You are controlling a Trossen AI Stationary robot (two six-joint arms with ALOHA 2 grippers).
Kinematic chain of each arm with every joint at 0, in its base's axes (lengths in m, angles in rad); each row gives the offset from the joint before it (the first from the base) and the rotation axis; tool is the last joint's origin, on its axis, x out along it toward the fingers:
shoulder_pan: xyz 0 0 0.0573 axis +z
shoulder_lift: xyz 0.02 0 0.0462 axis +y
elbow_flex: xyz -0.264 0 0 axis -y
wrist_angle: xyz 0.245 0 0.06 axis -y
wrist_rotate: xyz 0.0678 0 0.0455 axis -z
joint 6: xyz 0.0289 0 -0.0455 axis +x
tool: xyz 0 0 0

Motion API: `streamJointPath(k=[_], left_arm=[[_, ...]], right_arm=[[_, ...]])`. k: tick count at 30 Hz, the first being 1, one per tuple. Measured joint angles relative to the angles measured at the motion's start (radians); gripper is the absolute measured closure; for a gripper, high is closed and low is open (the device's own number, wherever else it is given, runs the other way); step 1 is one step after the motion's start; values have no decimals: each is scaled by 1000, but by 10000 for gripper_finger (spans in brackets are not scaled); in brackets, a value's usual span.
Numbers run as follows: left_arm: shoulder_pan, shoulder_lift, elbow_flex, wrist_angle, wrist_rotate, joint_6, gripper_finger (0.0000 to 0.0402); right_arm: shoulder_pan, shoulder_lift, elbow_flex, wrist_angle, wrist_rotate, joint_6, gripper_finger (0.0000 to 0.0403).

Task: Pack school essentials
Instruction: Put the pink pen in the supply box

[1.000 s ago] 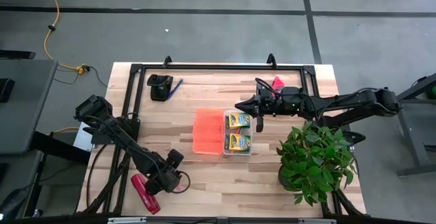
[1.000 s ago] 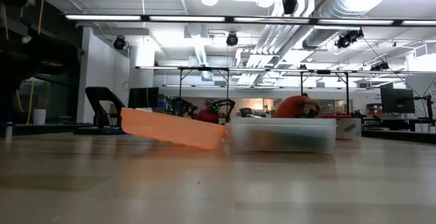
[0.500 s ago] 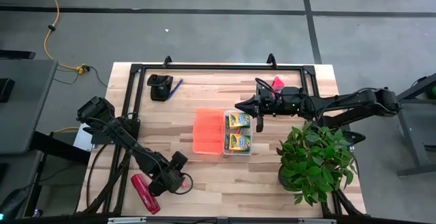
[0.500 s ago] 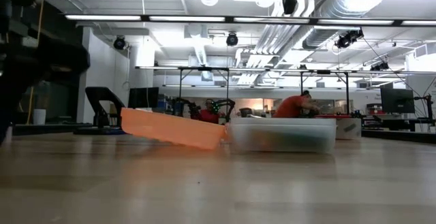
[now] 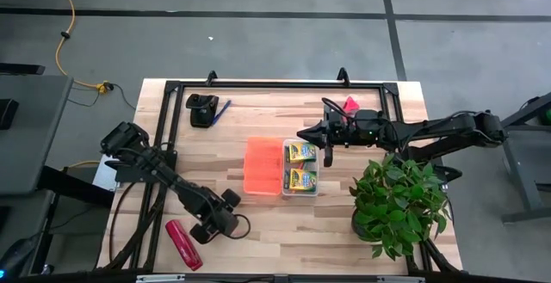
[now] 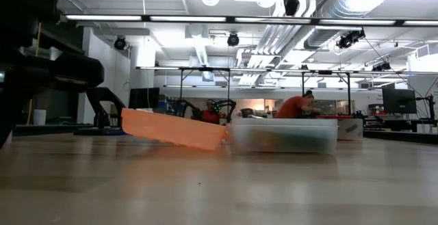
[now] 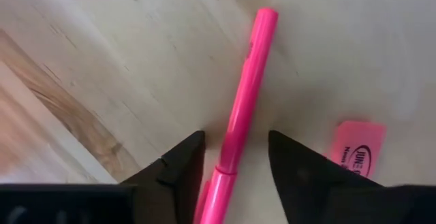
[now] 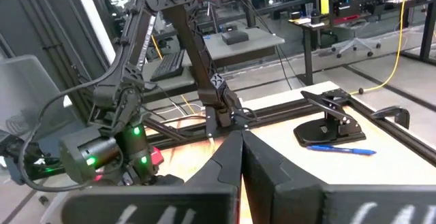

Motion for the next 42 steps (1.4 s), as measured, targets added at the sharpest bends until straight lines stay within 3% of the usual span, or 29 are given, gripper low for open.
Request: streamJointPath(k=[7,12,23,28,33,42], left_arm=[[24,1,-1,2,1,17,323],[32,1,-2,3,2,16,352],[36,-28,-6,6,8,17,368],[71,-51,-10,-36,113,-17,367],[126,-114,-8,-96,229,-37,367],[264,-402,-6,-96,233,-55,367]], right_arm=[[0,0,0,0,0,2,402],[0,0,0,0,0,2,402],[0,0,0,0,0,-1,402],[0,0,0,-6,0,-1,402],[0,0,0,-21,1,-1,402],[0,0,0,-29,1,-1,402]])
